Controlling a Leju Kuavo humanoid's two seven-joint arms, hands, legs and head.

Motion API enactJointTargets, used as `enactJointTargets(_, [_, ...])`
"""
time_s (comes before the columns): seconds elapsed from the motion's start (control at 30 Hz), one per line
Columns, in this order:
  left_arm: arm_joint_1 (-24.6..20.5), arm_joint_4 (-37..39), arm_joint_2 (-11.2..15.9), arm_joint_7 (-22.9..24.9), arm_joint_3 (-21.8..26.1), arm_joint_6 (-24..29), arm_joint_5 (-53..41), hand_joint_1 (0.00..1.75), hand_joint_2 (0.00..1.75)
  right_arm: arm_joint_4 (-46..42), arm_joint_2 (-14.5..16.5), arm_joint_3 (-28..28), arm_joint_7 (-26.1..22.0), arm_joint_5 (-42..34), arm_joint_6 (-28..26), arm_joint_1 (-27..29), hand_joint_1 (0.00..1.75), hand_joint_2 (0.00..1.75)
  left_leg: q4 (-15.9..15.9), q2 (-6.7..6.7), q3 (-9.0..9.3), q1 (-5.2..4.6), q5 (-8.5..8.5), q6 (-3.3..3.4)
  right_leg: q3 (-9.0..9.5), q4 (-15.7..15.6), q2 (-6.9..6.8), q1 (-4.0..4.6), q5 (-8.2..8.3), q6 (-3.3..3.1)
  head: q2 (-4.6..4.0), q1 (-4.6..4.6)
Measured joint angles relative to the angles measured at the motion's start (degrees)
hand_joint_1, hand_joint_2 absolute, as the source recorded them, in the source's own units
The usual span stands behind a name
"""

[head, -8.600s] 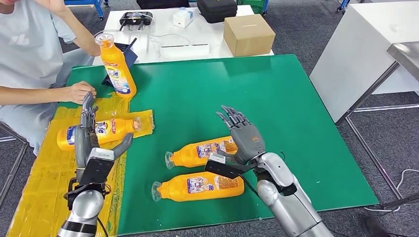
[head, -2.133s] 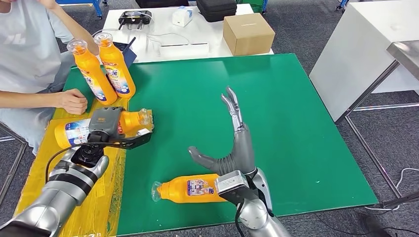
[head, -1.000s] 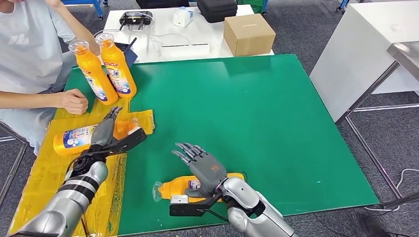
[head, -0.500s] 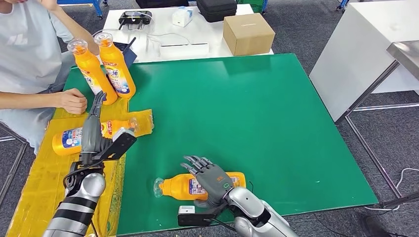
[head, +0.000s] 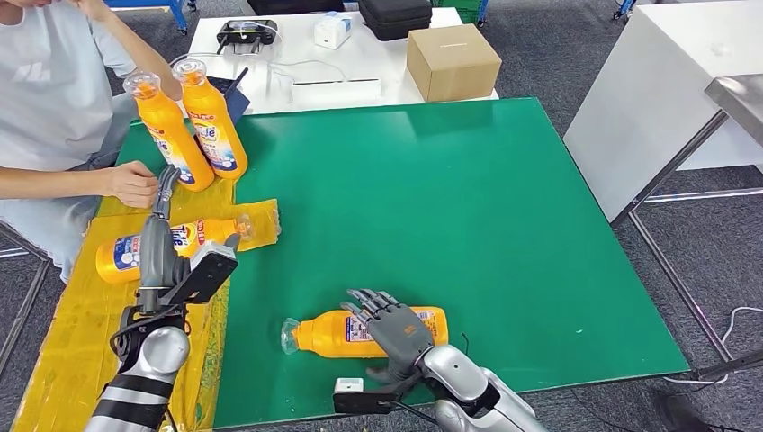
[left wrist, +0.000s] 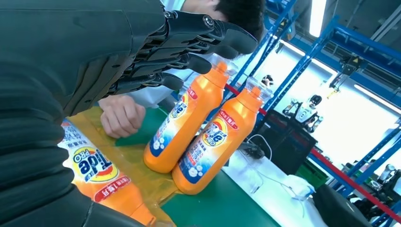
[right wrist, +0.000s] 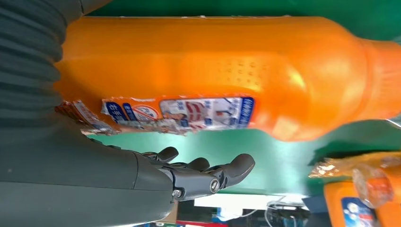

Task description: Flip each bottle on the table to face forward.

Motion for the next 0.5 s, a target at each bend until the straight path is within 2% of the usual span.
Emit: enactJointTargets(0.5, [2.0, -1.9, -0.1, -0.3, 1.2, -1.0, 1.4, 0.0, 1.75, 0.3, -1.3, -0.3, 4.6, 4.7, 0.3, -0.2, 0.0, 1.75, 0.0, -0.01, 0.02, 0.0, 0.01, 0.0, 0.02, 0.0, 0.0, 0.0, 0.0, 0.01, 0.0, -0.01])
